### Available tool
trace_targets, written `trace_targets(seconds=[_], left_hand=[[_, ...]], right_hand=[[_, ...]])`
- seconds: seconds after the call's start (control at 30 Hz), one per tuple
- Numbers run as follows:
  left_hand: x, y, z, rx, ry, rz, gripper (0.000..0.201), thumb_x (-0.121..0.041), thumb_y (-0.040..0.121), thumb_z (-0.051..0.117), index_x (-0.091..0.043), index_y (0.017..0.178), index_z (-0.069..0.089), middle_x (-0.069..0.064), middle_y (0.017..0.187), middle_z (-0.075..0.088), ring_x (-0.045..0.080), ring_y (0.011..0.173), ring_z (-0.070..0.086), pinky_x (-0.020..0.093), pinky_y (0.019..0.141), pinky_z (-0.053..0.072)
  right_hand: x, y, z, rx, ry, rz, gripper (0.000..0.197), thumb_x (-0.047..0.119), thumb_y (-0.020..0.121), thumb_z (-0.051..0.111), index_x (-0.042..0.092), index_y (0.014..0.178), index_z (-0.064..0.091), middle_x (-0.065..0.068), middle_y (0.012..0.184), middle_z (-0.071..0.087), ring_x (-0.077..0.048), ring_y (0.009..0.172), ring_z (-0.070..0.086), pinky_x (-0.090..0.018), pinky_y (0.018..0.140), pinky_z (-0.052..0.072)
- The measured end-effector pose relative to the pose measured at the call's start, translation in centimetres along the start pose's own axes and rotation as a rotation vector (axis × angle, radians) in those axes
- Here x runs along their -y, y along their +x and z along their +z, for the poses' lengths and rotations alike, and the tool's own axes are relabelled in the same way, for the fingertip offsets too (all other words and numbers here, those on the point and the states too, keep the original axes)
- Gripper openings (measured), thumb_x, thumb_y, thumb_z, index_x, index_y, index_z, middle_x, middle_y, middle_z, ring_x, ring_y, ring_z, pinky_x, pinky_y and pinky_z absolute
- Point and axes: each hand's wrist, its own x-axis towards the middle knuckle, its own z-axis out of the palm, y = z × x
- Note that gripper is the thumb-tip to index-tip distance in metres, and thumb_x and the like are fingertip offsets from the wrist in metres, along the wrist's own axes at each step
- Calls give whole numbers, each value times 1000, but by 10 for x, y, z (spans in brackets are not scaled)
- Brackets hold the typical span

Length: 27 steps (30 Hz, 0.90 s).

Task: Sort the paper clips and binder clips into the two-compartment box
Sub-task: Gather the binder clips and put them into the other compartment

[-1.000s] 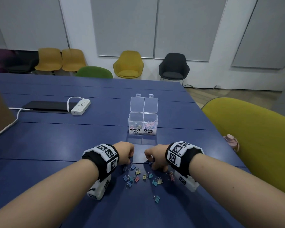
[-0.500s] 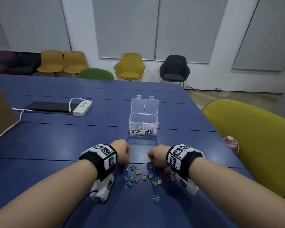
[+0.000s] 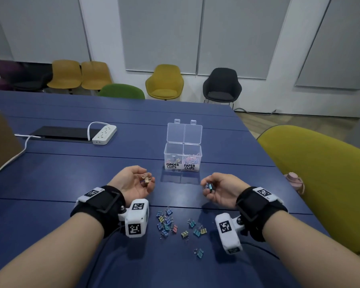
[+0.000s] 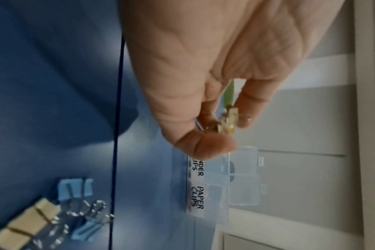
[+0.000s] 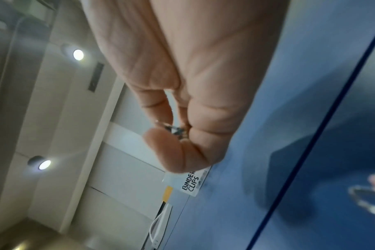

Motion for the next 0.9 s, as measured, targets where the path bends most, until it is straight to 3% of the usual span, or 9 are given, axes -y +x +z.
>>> trace_targets(seconds=[0.1, 0.23, 0.33, 0.4, 0.53, 0.63, 0.73, 0.8, 0.9], left_hand=[[0, 1, 3, -2, 183, -77, 21, -8, 88, 39, -3, 70, 49, 13, 68, 48, 16, 43, 43, 17, 37, 39], [0, 5, 5, -31, 710, -145, 19, 6, 87, 45, -3, 71, 51, 11, 65, 53, 13, 42, 48, 16, 36, 39], [-8, 10, 15, -32, 1121, -114, 30, 19, 86, 35, 0, 73, 53, 15, 67, 54, 15, 48, 51, 18, 41, 44], [-21, 16, 32, -47, 1251, -9, 36, 20, 86, 26, 1, 70, 52, 16, 64, 52, 18, 48, 51, 20, 42, 47], [-50, 39, 78, -103, 1365, 424, 37, 13, 88, 30, -8, 66, 53, 10, 63, 57, 15, 50, 60, 23, 49, 54], [-66, 60, 100, -183, 1537, 669, 12, -3, 86, 57, -13, 89, 63, 10, 96, 71, 23, 89, 68, 32, 84, 56], [-77, 74, 109, -236, 1770, 632, 49, -21, 84, 69, -14, 130, 53, 5, 131, 59, 22, 117, 57, 32, 99, 45], [-83, 79, 110, -241, 1806, 617, 55, -22, 84, 70, -14, 134, 50, 5, 136, 56, 22, 121, 55, 33, 102, 44], [-87, 78, 99, -225, 1721, 646, 38, -15, 84, 68, -10, 121, 60, 7, 123, 63, 24, 107, 63, 38, 94, 52]], right_hand=[[-1, 2, -1, 57, -95, 50, 23, 2, 91, 40, 4, 69, 48, -10, 68, 49, -14, 46, 44, -18, 37, 35], [1, 5, -5, 168, -561, 142, 25, -11, 87, 43, 5, 71, 52, -9, 65, 54, -11, 46, 51, -18, 42, 42], [18, 8, -6, 172, -922, 181, 30, -20, 85, 39, 2, 71, 54, -10, 62, 56, -10, 44, 56, -19, 45, 48], [36, 14, 0, 136, -1114, 152, 31, -20, 85, 38, 4, 71, 53, -12, 65, 54, -11, 44, 56, -19, 47, 51], [77, 32, 20, 11, -1361, -19, 21, -10, 86, 46, 7, 75, 53, -7, 62, 55, -16, 49, 51, -18, 41, 47], [103, 50, 39, -90, -1414, -195, 18, -6, 85, 50, 7, 75, 55, -4, 58, 54, -12, 41, 49, -16, 39, 43], [120, 72, 57, -128, -1345, -295, 28, -4, 90, 50, 13, 67, 49, -4, 60, 55, -6, 38, 53, -19, 46, 46], [126, 87, 68, -156, -1301, -359, 28, -1, 89, 54, 18, 67, 50, -1, 64, 57, -9, 49, 58, -20, 47, 48], [126, 103, 82, -184, -1223, -415, 18, 1, 85, 58, 17, 77, 56, -1, 69, 61, -13, 56, 63, -19, 47, 50]])
